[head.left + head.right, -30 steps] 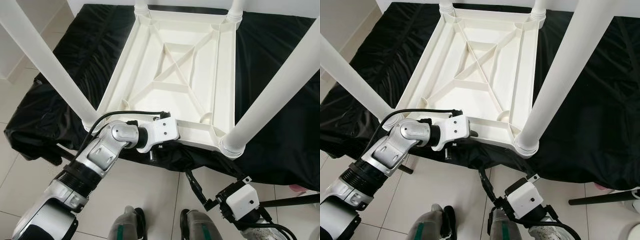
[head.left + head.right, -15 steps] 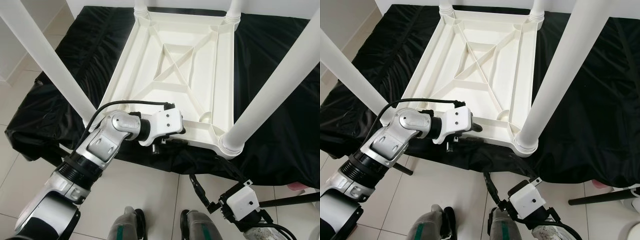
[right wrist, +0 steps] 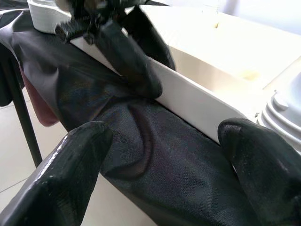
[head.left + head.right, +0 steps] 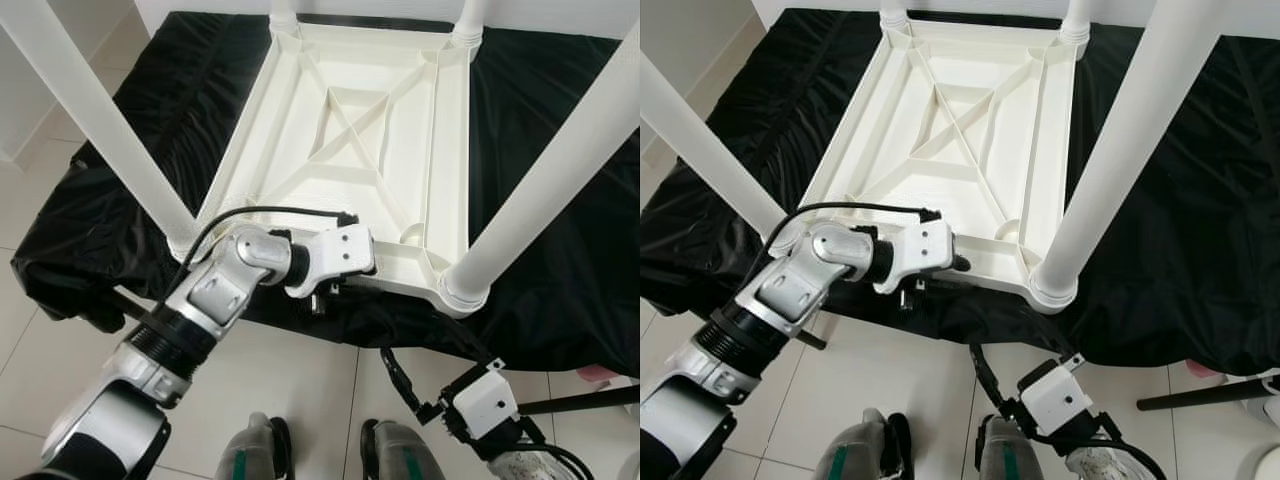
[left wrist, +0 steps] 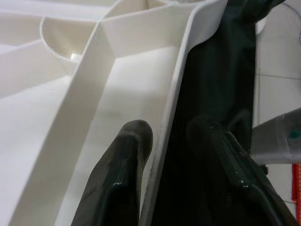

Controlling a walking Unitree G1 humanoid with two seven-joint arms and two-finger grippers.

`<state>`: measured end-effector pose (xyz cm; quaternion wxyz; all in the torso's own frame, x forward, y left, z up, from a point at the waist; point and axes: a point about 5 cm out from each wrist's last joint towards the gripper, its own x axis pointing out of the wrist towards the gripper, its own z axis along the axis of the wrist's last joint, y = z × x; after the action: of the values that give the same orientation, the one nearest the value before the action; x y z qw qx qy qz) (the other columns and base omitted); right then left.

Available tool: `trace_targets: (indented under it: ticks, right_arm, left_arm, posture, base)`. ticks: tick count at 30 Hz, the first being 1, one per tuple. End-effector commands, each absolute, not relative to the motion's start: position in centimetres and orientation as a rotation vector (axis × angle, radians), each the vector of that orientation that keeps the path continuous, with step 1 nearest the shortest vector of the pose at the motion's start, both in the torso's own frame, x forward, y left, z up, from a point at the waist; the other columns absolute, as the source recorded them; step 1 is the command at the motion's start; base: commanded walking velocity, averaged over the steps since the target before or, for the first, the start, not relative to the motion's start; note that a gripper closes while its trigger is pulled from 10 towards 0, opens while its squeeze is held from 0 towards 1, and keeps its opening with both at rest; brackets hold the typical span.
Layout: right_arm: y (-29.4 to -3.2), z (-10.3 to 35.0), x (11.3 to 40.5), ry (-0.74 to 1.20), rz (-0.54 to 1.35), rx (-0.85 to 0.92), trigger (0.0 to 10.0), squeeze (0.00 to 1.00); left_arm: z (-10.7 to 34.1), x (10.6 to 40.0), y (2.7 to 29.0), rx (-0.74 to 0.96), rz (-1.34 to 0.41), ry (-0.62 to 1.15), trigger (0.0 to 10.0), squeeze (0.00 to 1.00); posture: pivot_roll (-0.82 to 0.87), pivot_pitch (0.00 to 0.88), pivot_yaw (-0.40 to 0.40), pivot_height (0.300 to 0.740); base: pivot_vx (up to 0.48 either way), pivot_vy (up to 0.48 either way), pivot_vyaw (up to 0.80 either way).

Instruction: Building children table

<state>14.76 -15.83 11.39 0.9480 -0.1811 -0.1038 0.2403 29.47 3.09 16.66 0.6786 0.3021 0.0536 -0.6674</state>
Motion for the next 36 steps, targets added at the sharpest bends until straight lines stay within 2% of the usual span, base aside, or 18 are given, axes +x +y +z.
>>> trace_targets:
  ticks: [1,6,13,14,15,21,27,30,36]
  right_arm:
    - [-15.8,11.1,14.5,-0.198,0.497,-0.367,10.0,0.00]
    - [-15.8,11.1,14.5,-0.198,0.490,-0.370,10.0,0.00]
    - [-15.9,11.0,14.5,-0.199,0.488,-0.370,10.0,0.00]
    - [-16.0,10.9,14.5,-0.199,0.488,-0.371,10.0,0.00]
    - [-16.1,10.7,14.5,-0.198,0.487,-0.371,10.0,0.00]
    - [-16.5,10.3,14.2,-0.187,0.463,-0.351,10.0,0.00]
    - [-17.6,9.3,13.4,-0.152,0.348,-0.305,10.0,0.00]
    - [-18.6,8.7,13.0,-0.136,0.250,-0.271,10.0,0.00]
    - [-19.5,8.9,13.9,-0.156,0.181,-0.248,10.0,0.00]
  left_arm:
    - [16.0,29.8,3.2,0.694,-1.442,0.135,10.0,0.00]
    - [16.1,31.1,2.7,0.695,-1.352,0.137,10.0,0.00]
    - [16.3,31.6,2.5,0.686,-1.327,0.142,10.0,0.00]
    - [16.3,31.7,2.5,0.688,-1.325,0.145,7.7,0.00]
    - [16.2,31.8,2.5,0.685,-1.321,0.153,0.0,0.00]
    - [16.0,31.8,2.7,0.696,-1.334,0.158,0.0,0.00]
    - [15.8,32.2,2.7,0.703,-1.350,0.159,0.0,0.00]
    - [15.9,32.0,2.6,0.715,-1.390,0.150,0.0,0.00]
    - [16.3,30.9,2.6,0.689,-1.500,0.123,0.0,0.00]
  posture:
    - [-0.10,0.159,0.090,0.740]
    - [-0.10,0.160,0.088,0.740]
    - [-0.10,0.160,0.088,0.740]
    - [-0.10,0.160,0.089,0.740]
    - [-0.10,0.161,0.091,0.740]
    - [-0.11,0.162,0.095,0.740]
    - [-0.13,0.165,0.107,0.740]
    - [-0.13,0.165,0.116,0.740]
    - [-0.13,0.159,0.117,0.740]
  base:
    - [0.000,0.000,0.00]
    - [0.000,0.000,0.00]
    - [0.000,0.000,0.00]
    - [0.000,0.000,0.00]
    - [0.000,0.000,0.00]
    - [0.000,0.000,0.00]
    - [0.000,0.000,0.00]
    - [0.000,0.000,0.00]
    - [0.000,0.000,0.00]
